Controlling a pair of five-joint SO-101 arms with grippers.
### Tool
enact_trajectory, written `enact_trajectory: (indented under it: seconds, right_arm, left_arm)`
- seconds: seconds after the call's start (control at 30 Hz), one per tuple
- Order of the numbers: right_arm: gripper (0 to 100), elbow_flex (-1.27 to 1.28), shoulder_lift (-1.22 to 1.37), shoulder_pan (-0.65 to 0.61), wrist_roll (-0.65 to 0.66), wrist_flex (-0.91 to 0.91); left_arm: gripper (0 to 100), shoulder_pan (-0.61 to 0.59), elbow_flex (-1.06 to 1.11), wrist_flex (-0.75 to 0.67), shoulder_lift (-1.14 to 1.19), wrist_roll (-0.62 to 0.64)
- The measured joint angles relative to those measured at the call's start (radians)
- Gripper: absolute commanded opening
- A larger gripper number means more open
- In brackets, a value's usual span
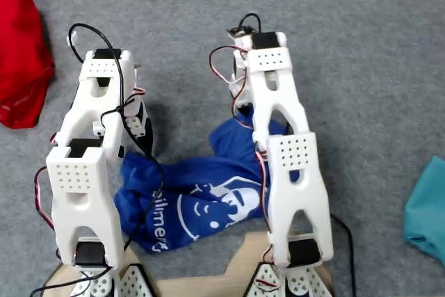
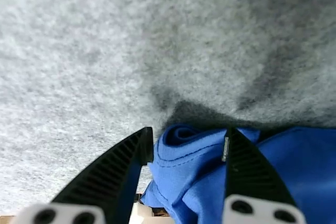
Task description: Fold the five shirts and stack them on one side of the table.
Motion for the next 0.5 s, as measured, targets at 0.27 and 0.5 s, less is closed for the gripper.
enact_trajectory:
  seconds: [0.27, 0.5]
  right_arm:
    - [0.5, -0.161, 0.0, 0.109, 0.0, 0.002]
    - [0.5, -0.405, 0.0, 0.207, 0.0, 0.003]
  left_arm:
    - [22, 0.0, -0.003, 0.0, 0.0, 0.08]
    - [22, 0.0, -0.003, 0.0, 0.0, 0.101]
